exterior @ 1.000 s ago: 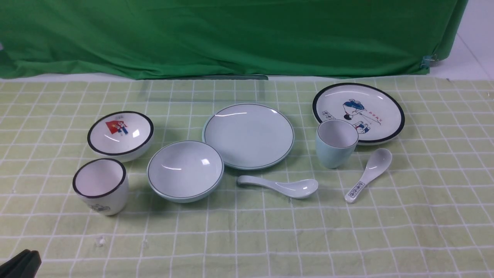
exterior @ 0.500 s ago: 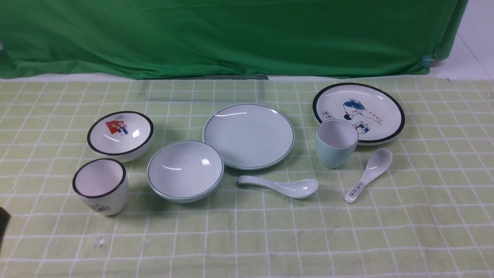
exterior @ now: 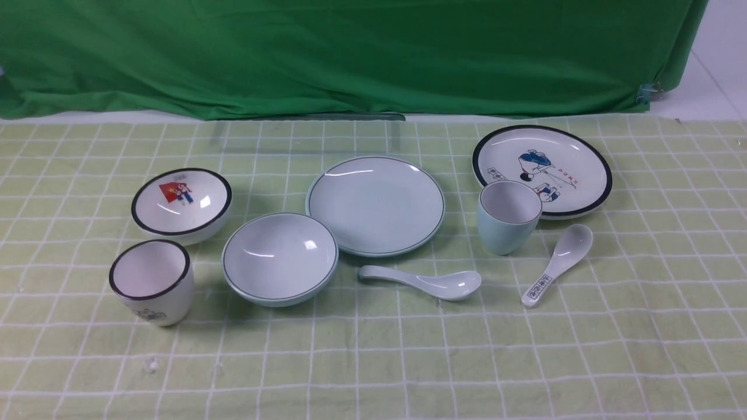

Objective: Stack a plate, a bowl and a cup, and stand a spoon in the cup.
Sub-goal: Use the left arm to grab a blue rice bowl

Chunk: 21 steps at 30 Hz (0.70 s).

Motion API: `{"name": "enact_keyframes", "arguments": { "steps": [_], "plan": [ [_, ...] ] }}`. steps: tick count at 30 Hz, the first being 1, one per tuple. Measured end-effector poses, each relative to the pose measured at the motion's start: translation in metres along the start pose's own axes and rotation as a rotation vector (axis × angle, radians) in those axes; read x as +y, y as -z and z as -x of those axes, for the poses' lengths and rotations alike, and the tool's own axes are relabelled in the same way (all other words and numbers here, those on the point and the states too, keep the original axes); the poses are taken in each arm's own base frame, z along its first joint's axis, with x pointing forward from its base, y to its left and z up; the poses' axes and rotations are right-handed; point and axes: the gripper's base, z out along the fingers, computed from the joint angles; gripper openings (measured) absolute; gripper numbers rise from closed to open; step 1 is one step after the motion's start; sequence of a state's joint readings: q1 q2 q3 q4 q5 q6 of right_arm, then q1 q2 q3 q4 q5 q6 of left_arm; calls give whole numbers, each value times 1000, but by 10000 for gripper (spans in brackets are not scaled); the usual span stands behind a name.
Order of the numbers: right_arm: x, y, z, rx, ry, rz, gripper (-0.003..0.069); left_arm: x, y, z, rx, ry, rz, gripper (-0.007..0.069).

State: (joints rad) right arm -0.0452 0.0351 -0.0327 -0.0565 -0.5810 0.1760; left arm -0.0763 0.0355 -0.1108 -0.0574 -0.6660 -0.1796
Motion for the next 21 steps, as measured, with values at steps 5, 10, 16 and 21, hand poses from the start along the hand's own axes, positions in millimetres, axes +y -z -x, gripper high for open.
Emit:
{"name": "enact_keyframes", "arguments": {
  "steps": [5,10,16,21],
  "plan": [
    [3,-36,23,131,92,-1,18,-9,-63,12,298,-109,8,-30],
    [-2,-70,5,401,251,-3,13,-2,-111,-29,551,-139,35,-30],
    [-7,-95,-33,879,199,-21,15,11,-137,-101,782,12,119,-30],
    [8,-95,-73,1326,234,119,13,5,-152,-153,1277,-83,143,-30]
  ]
}}
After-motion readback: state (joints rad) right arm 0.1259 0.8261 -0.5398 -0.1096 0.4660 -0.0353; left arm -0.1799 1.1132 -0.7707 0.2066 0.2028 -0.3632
